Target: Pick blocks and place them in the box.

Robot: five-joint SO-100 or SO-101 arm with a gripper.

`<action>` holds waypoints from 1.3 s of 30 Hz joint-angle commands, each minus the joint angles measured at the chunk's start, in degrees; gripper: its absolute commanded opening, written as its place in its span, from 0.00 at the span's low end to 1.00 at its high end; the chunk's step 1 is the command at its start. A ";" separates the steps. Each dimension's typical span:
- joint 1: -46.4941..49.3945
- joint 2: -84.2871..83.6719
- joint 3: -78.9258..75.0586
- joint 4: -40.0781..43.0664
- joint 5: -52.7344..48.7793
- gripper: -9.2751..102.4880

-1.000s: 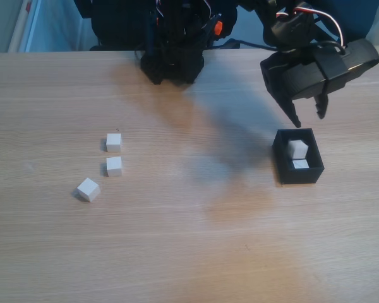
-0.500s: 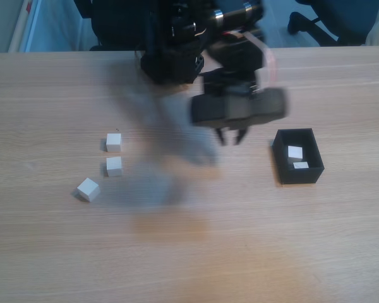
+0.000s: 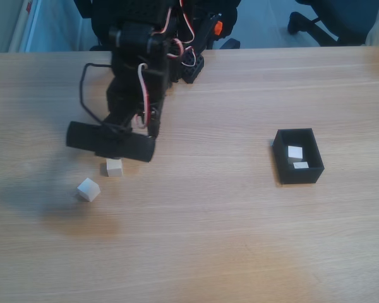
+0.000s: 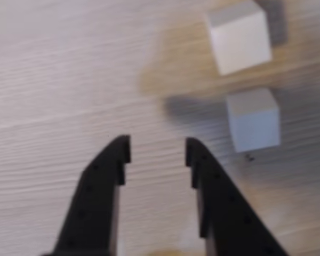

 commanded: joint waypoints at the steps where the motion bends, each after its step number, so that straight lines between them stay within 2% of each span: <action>1: 3.16 -1.49 -4.04 -0.35 -3.60 0.19; 9: 4.92 -6.06 -8.96 -1.14 -5.36 0.21; 13: 6.06 -8.00 -9.32 -4.48 -6.15 0.28; 17: 7.21 -10.02 -10.46 -5.01 -6.86 0.29; 30: 8.53 -15.64 -14.24 -5.54 -8.79 0.29; 39: 9.40 -19.51 -14.94 -10.02 -9.93 0.28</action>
